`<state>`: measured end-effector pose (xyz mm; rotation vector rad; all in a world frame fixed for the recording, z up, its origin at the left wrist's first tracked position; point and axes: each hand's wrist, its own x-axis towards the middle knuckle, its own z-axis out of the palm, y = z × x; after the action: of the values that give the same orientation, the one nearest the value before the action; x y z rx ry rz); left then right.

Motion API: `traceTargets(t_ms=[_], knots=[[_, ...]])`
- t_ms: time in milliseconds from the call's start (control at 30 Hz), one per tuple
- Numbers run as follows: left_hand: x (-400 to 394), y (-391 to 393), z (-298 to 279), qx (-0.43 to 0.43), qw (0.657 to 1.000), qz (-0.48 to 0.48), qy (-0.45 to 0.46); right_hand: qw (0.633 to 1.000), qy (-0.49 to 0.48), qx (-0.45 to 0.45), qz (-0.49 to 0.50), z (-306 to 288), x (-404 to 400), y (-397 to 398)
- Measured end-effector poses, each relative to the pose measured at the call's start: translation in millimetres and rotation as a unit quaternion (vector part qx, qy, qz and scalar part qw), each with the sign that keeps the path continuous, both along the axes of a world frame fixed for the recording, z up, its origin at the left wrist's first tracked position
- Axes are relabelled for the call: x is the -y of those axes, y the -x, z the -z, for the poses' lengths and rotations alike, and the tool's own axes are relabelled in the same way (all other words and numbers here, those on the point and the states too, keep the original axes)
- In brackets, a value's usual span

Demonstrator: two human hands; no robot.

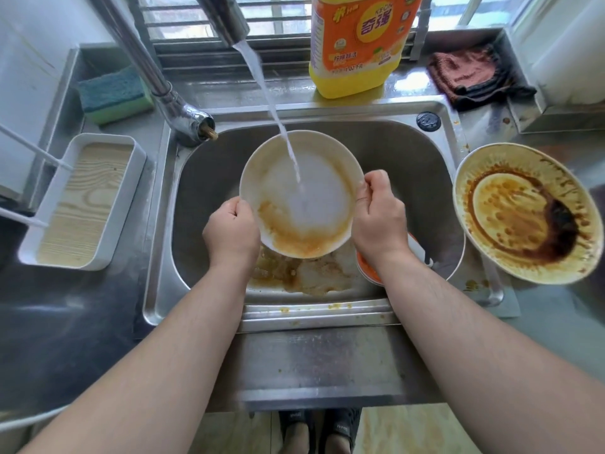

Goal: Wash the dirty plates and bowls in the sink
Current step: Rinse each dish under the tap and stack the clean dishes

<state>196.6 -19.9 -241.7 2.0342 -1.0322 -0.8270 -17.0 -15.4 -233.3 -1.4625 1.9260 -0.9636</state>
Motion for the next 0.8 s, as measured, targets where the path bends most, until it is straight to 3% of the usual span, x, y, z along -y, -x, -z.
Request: traceTargets(t_ms=[200,333,533,633,800], knots=[[-0.3,-0.2,7.0,-0.01,0.998,0.04,-0.055,0.992,0.12,-0.025,0.02,-4.0,-4.8,-3.4],[0.0,0.7,12.6,-0.092,0.986,0.065,-0.123,0.986,0.159,-0.034,0.031,-4.8,-6.2,-1.9],[-2.0,8.9,11.4,-0.117,0.97,0.096,-0.19,0.982,0.179,-0.065,0.009,-4.8,-6.8,-3.8],[-4.7,12.8,7.5,-0.114,0.968,0.112,-0.194,0.988,0.141,-0.062,0.013,-6.7,-8.5,-0.5],[-0.2,5.2,-1.3,-0.073,0.994,0.039,-0.064,0.997,-0.077,-0.003,0.025,-8.9,-5.1,7.1]])
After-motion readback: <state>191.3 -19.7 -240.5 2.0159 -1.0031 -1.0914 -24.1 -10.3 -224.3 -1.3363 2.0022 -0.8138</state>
